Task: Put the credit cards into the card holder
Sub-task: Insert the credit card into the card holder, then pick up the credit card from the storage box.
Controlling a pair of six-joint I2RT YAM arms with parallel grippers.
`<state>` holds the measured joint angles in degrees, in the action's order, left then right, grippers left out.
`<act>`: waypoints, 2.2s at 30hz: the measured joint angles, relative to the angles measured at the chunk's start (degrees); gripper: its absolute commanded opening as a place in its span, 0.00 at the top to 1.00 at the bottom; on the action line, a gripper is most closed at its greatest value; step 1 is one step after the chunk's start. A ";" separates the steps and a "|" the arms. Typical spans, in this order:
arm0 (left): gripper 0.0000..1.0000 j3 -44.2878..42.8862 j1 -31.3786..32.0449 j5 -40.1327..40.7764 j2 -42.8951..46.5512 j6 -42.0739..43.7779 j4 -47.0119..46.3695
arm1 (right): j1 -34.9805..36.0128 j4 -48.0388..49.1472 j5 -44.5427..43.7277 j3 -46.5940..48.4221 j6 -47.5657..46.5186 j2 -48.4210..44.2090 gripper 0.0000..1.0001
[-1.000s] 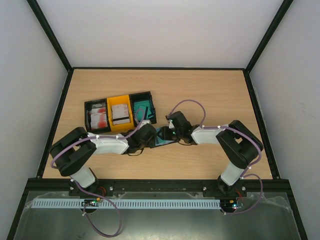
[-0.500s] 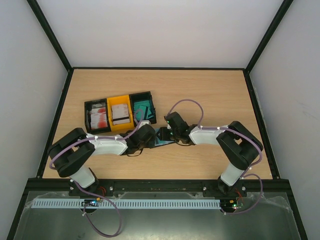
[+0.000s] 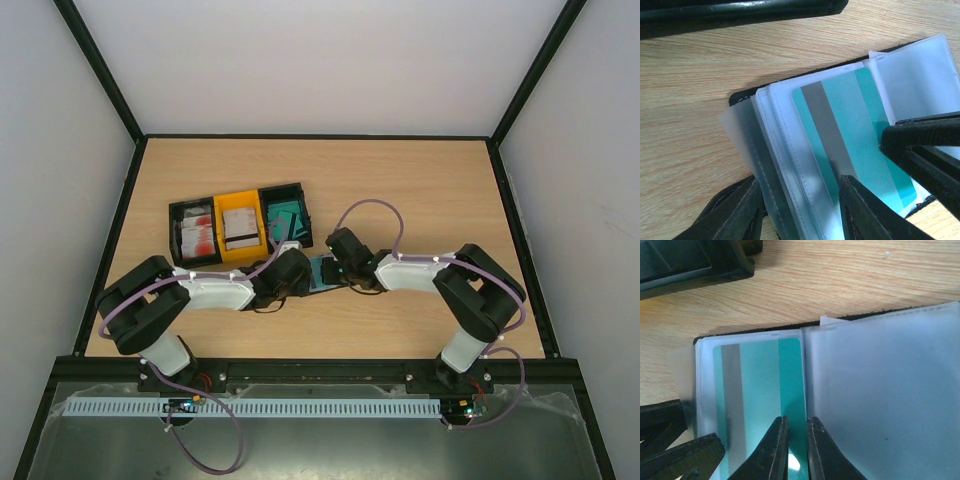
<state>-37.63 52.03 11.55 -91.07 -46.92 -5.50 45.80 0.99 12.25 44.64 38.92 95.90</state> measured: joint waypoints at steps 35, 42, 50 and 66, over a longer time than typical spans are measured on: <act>0.00 -8.85 -0.37 -0.37 16.59 12.28 9.05 | 0.66 -6.60 -14.10 -1.22 2.49 -28.17 0.61; 0.00 -14.43 -2.99 -2.73 20.81 20.94 9.09 | 0.66 -8.92 -15.76 -5.25 3.98 -36.83 0.58; 0.25 -22.56 -12.90 -13.31 13.73 24.83 11.06 | 0.44 -9.42 -15.89 -7.56 4.35 -38.03 0.57; 0.34 -42.51 -22.91 -10.45 -11.47 17.07 27.52 | -4.83 -6.19 -10.29 -8.94 2.19 -26.49 0.58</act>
<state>-80.14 29.12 1.10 -102.54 -29.85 22.02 40.97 -5.19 1.96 35.70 41.10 69.41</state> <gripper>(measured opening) 0.649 0.425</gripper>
